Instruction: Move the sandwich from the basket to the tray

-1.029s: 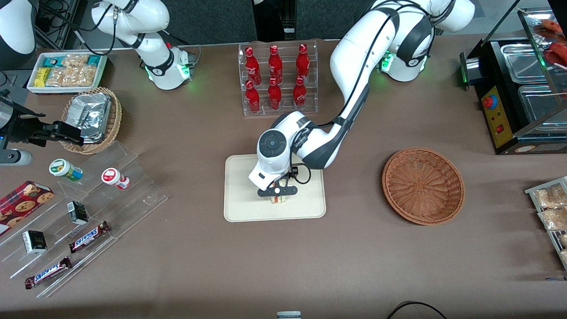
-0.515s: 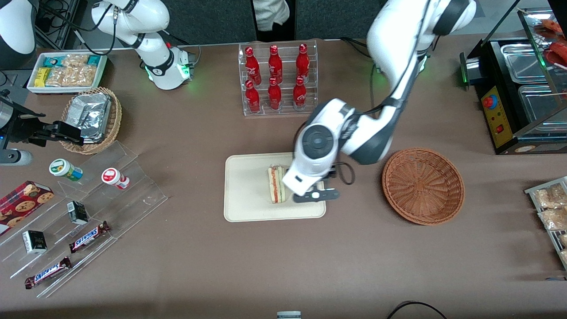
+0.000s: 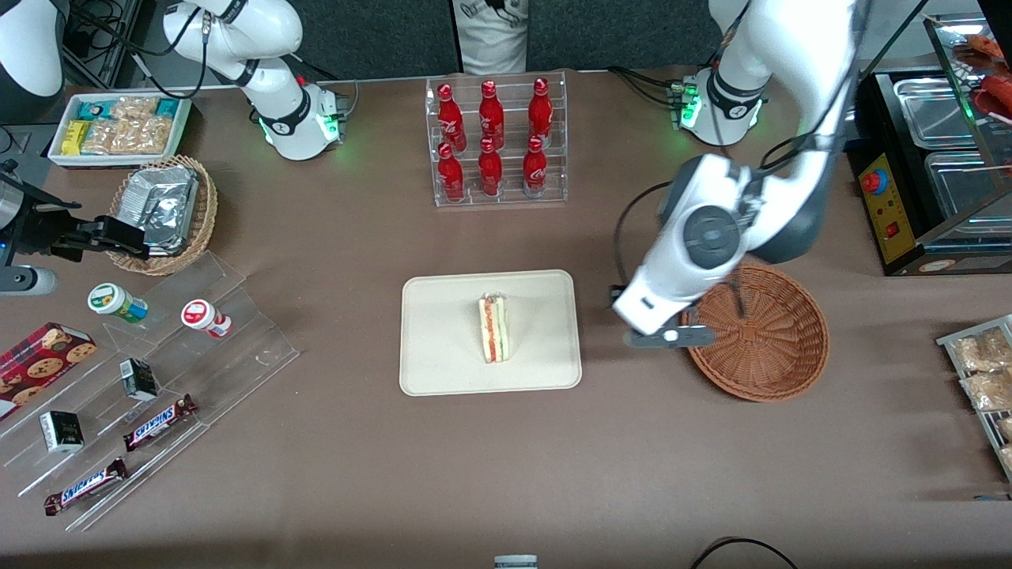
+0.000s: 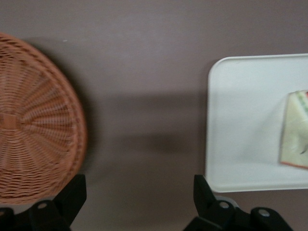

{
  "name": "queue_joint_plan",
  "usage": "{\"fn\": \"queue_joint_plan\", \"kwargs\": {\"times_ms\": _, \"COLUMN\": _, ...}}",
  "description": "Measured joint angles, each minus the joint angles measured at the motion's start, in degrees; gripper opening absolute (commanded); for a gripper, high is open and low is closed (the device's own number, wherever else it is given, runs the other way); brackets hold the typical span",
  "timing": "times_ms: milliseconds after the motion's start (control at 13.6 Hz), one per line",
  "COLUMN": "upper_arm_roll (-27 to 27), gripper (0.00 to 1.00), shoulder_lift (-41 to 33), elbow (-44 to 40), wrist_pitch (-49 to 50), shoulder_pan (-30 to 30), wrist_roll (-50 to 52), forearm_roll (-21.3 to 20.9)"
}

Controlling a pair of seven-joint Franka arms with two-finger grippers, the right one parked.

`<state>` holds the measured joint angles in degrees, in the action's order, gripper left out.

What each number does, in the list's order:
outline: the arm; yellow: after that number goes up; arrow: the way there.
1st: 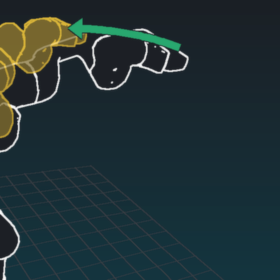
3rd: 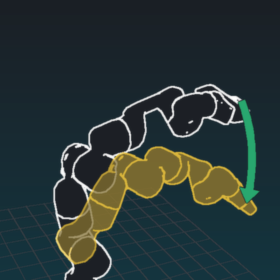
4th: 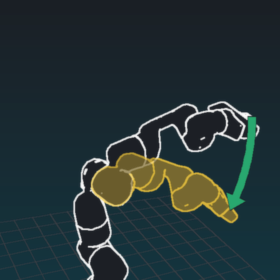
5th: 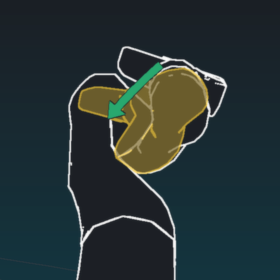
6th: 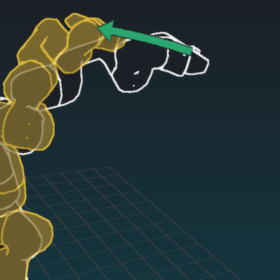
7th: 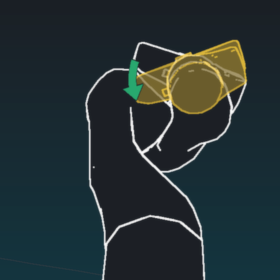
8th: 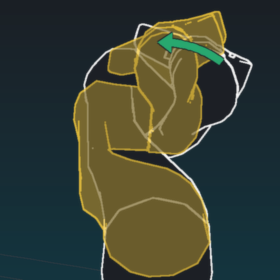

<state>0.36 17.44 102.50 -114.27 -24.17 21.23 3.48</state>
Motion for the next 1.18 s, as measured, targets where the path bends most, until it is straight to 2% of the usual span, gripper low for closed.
{"fn": "queue_joint_plan", "kwargs": {"times_ms": 294, "upper_arm_roll": 0.1, "gripper": 0.99, "shoulder_lift": -9.8, "elbow": 9.0, "wrist_pitch": 1.0, "shoulder_pan": 9.2, "wrist_roll": -12.3, "forearm_roll": 0.0}}
{"fn": "queue_joint_plan", "kwargs": {"times_ms": 662, "upper_arm_roll": 0.2, "gripper": 0.99, "shoulder_lift": -18.0, "elbow": 6.7, "wrist_pitch": 11.2, "shoulder_pan": 20.2, "wrist_roll": -21.7, "forearm_roll": -0.1}}
{"fn": "queue_joint_plan", "kwargs": {"times_ms": 1176, "upper_arm_roll": 0.1, "gripper": 0.99, "shoulder_lift": -20.5, "elbow": -2.7, "wrist_pitch": 21.7, "shoulder_pan": 22.2, "wrist_roll": -21.9, "forearm_roll": -1.7}}
